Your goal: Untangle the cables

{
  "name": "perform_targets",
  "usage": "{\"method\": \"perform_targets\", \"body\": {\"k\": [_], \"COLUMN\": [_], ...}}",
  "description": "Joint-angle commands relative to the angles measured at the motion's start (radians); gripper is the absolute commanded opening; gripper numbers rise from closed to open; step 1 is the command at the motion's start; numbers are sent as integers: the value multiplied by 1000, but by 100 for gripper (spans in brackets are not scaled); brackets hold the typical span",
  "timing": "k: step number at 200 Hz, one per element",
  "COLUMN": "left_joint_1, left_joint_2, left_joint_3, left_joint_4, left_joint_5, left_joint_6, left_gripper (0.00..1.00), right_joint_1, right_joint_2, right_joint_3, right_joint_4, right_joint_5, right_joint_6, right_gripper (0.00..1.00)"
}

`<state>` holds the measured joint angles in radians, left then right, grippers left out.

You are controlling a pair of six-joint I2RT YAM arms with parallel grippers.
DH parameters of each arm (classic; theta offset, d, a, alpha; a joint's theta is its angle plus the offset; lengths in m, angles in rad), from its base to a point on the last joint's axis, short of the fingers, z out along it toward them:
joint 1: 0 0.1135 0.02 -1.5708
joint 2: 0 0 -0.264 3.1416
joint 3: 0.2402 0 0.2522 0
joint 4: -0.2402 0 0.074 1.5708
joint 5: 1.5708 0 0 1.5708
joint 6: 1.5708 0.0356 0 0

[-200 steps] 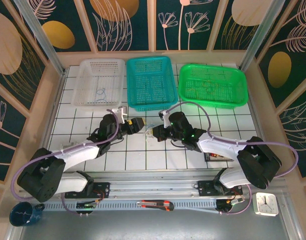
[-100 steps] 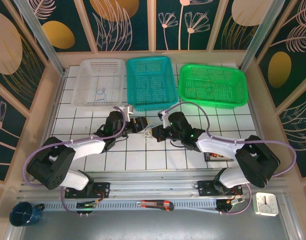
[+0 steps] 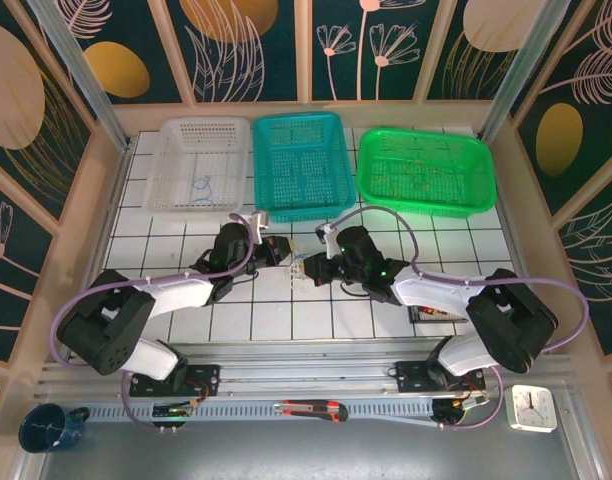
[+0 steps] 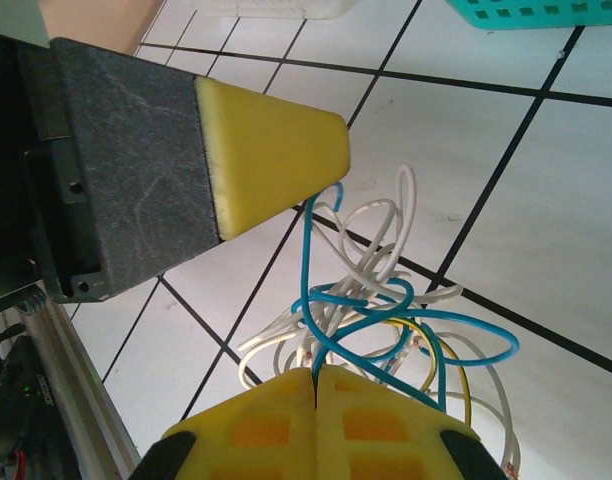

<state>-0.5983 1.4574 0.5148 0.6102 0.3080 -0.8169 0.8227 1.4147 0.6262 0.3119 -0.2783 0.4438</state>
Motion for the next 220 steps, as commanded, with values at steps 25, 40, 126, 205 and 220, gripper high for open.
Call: {"method": "perform_targets", "body": {"k": [25,40,126,205,220], "left_joint_1": [-5,-5,-5,-18,-20], "left_joint_2": [-80,-119,-196,13,30], "left_joint_3": [-39,-65,-63,23,38], "left_joint_4": [22,22,-49,47,58], "left_joint_5": [-25,-46,-84,3,-1], "left_joint_6": [-3,-10,-18,-78,-90], "left_gripper": [0,0,36,73,72], "right_joint_1": [-5,-15,-64,-64,-64], "right_joint_2": [16,19,35,-129,-142], "right_joint_3": [-20,-23,-114,-86,-82], "right_joint_4": [38,38,143,115,107], "right_joint_5": [44,60,12,-24,-24], "right_joint_6": [-7,-5,35,42,40], "right_gripper": [0,0,0,0,0]}}
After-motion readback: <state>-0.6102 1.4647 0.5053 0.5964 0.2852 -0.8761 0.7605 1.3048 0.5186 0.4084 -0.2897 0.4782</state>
